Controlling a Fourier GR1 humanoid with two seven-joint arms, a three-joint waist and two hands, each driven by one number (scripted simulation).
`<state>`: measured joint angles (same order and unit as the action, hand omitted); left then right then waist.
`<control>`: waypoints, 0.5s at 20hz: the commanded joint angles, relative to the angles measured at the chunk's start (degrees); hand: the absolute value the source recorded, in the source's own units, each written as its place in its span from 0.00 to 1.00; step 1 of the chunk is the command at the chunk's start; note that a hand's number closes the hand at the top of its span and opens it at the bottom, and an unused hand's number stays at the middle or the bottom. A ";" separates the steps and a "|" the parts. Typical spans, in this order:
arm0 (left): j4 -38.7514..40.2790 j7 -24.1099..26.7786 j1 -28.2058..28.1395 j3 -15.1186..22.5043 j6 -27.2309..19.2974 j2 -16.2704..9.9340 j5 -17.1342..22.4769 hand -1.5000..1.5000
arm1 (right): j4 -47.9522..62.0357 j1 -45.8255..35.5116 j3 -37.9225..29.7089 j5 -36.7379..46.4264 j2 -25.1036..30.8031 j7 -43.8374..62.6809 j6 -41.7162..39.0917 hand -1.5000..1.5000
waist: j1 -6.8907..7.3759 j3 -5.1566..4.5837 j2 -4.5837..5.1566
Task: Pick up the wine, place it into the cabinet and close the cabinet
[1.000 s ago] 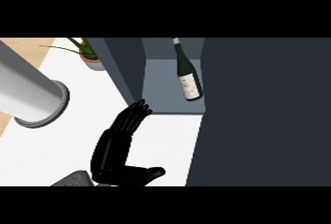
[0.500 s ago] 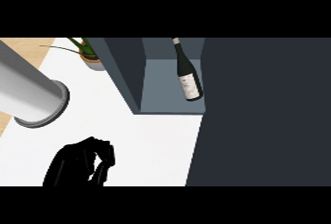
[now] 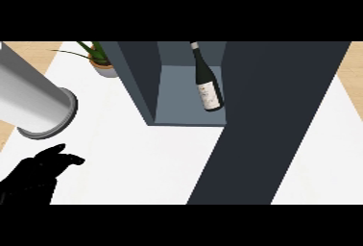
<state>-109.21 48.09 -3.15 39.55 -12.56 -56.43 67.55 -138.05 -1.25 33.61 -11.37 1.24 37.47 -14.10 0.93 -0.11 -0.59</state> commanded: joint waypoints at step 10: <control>6.78 6.66 -14.66 -11.63 16.42 -9.72 5.72 0.00 | 7.31 -19.04 22.70 12.88 -1.11 3.47 23.90 1.00 | 1.93 -0.21 -0.19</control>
<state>-105.65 52.22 -13.86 30.16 -1.53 -64.24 73.07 -134.87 -13.47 47.72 -0.89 3.51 40.69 2.90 2.16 -0.26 -0.78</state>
